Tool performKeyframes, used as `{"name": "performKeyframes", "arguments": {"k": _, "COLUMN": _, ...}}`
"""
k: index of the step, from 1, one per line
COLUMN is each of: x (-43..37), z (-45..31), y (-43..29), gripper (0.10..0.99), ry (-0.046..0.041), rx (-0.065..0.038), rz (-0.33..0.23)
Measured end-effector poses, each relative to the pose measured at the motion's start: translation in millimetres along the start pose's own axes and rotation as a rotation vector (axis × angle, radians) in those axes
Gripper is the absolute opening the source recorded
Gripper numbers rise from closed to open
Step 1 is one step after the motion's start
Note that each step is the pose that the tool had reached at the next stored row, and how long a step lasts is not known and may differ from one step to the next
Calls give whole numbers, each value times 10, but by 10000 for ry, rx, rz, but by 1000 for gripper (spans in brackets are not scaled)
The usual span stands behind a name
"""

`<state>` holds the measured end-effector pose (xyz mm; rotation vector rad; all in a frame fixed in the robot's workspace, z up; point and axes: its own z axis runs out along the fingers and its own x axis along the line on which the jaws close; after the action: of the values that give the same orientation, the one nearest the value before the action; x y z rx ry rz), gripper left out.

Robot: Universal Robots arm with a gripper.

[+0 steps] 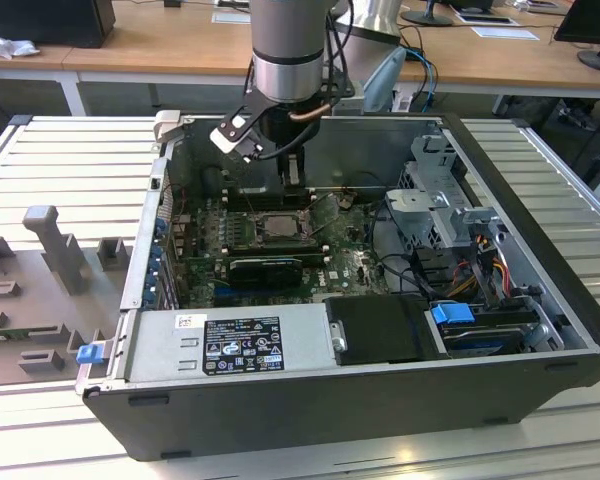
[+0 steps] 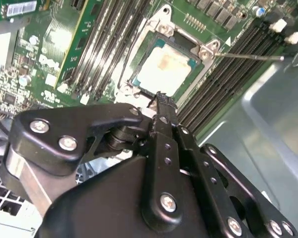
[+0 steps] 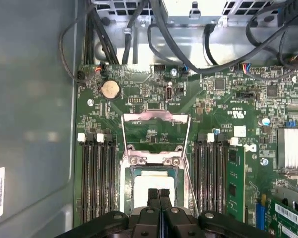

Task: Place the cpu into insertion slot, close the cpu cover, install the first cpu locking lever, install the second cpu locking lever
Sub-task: 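Close the cpu cover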

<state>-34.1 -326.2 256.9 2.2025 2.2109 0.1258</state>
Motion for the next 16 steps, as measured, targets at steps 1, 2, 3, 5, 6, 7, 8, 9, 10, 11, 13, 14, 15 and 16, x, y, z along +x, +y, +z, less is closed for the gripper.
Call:
{"name": "performKeyframes", "arguments": {"k": 1, "x": -1, "z": 2, "y": 40, "gripper": 106, "ry": -2, "rx": 2, "rz": 0}}
{"name": "performKeyframes", "arguments": {"k": 2, "x": -1, "z": 3, "y": 64, "gripper": 106, "ry": -2, "rx": 2, "rz": -1}}
{"name": "performKeyframes", "arguments": {"k": 3, "x": -1, "z": 4, "y": 76, "gripper": 106, "ry": -2, "rx": 2, "rz": -1}}
{"name": "performKeyframes", "arguments": {"k": 5, "x": -1, "z": 6, "y": 108, "gripper": 106, "ry": -3, "rx": 2, "rz": 0}}
{"name": "performKeyframes", "arguments": {"k": 6, "x": -1, "z": 7, "y": 121, "gripper": 106, "ry": -3, "rx": 2, "rz": 0}}
{"name": "performKeyframes", "arguments": {"k": 7, "x": -2, "z": 9, "y": 141, "gripper": 106, "ry": -2, "rx": 3, "rz": -1}}
{"name": "performKeyframes", "arguments": {"k": 8, "x": -2, "z": 9, "y": 152, "gripper": 106, "ry": -3, "rx": 3, "rz": -1}}
{"name": "performKeyframes", "arguments": {"k": 9, "x": -2, "z": 10, "y": 163, "gripper": 106, "ry": -3, "rx": 4, "rz": -1}}
{"name": "performKeyframes", "arguments": {"k": 10, "x": -2, "z": 11, "y": 180, "gripper": 106, "ry": -3, "rx": 3, "rz": -1}}
{"name": "performKeyframes", "arguments": {"k": 11, "x": -2, "z": 12, "y": 185, "gripper": 106, "ry": -3, "rx": 3, "rz": 0}}
{"name": "performKeyframes", "arguments": {"k": 13, "x": -2, "z": 14, "y": 209, "gripper": 106, "ry": -3, "rx": 3, "rz": 0}}
{"name": "performKeyframes", "arguments": {"k": 14, "x": -2, "z": 16, "y": 236, "gripper": 106, "ry": -3, "rx": 3, "rz": 1}}
{"name": "performKeyframes", "arguments": {"k": 15, "x": -2, "z": 17, "y": 256, "gripper": 106, "ry": -3, "rx": 4, "rz": 0}}
{"name": "performKeyframes", "arguments": {"k": 16, "x": -2, "z": 18, "y": 277, "gripper": 106, "ry": -3, "rx": 6, "rz": -1}}
